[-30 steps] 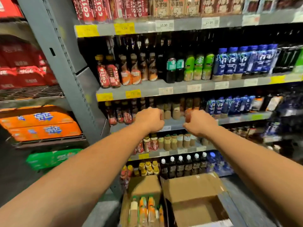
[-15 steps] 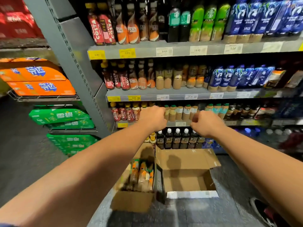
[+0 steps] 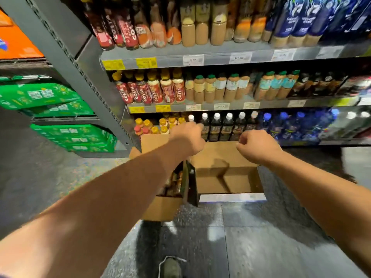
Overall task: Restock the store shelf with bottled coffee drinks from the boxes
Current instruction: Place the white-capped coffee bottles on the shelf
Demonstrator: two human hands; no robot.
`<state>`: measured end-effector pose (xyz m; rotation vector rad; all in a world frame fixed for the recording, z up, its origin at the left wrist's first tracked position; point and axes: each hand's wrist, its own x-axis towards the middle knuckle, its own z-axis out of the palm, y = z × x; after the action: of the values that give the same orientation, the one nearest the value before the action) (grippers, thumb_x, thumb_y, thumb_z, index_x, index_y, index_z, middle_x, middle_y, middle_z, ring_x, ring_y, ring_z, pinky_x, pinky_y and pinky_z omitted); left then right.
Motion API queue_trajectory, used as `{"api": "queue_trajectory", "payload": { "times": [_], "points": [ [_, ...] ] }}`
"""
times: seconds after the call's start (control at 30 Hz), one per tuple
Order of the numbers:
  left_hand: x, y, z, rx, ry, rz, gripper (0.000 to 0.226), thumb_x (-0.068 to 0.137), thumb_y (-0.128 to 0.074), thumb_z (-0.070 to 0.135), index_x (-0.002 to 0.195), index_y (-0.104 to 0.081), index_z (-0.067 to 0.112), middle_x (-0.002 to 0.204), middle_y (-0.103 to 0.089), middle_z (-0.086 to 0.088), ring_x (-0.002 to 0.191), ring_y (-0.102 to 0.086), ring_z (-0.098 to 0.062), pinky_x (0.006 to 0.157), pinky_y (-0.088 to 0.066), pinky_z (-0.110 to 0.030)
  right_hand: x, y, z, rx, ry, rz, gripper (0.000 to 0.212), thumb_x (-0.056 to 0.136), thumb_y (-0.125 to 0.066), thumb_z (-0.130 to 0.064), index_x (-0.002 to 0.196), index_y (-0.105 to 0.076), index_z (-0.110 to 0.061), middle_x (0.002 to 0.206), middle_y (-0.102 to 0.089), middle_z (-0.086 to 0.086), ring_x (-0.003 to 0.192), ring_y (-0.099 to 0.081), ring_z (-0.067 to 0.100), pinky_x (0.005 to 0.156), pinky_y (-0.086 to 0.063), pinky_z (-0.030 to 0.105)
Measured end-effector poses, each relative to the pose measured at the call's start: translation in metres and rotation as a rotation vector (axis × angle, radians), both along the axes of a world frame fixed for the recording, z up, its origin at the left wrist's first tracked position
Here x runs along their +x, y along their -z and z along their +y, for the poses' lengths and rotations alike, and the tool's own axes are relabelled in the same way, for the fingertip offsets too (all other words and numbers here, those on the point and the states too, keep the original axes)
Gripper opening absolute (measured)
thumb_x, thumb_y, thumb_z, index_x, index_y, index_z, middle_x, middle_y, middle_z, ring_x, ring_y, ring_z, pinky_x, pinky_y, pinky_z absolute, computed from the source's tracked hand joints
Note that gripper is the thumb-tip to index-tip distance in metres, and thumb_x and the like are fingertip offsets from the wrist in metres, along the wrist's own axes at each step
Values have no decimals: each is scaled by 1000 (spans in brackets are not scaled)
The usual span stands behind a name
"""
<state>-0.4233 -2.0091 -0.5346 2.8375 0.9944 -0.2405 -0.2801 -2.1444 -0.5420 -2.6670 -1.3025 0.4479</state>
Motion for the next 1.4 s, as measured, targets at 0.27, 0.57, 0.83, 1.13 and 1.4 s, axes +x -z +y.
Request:
{"api": "queue_trajectory", "payload": {
  "times": [0.27, 0.57, 0.83, 1.13, 1.4],
  "points": [
    [19, 74, 29, -43, 83, -71, 6, 83, -49, 17, 86, -47, 13, 83, -48, -3, 91, -54, -28, 56, -29, -28, 14, 72, 18, -68, 121, 42, 15, 84, -54, -25, 91, -65, -18, 94, -63, 9, 81, -54, 27, 67, -40, 29],
    [46, 143, 25, 34, 145, -140, 24, 86, -51, 22, 107, -61, 16, 101, -63, -4, 93, -59, -27, 65, -40, -33, 37, 153, 2, -97, 151, 82, 25, 85, -57, -29, 106, -66, -19, 101, -67, 7, 88, -62, 26, 78, -54, 37],
    [91, 161, 16, 51, 110, -216, 18, 86, -50, 23, 99, -61, 16, 91, -61, -2, 87, -57, -25, 57, -32, -31, 73, 170, 4, -102, 98, 80, 26, 88, -54, -31, 108, -66, -19, 106, -67, 7, 93, -61, 26, 78, -52, 36],
    [125, 304, -1, -20, 168, -227, 27, 90, -46, 27, 110, -60, 15, 104, -63, -5, 96, -57, -26, 65, -36, -34, 97, 309, -23, -101, 63, 123, 19, 87, -52, -24, 87, -66, -12, 89, -68, 13, 75, -59, 29, 62, -43, 29],
    [155, 414, -1, -25, 239, -259, 27, 92, -45, 26, 112, -59, 14, 103, -63, -3, 97, -55, -24, 72, -44, -35, 123, 410, -25, -159, 106, 92, 19, 87, -55, -25, 97, -68, -17, 97, -69, 11, 88, -64, 30, 69, -46, 29]
  ]
}}
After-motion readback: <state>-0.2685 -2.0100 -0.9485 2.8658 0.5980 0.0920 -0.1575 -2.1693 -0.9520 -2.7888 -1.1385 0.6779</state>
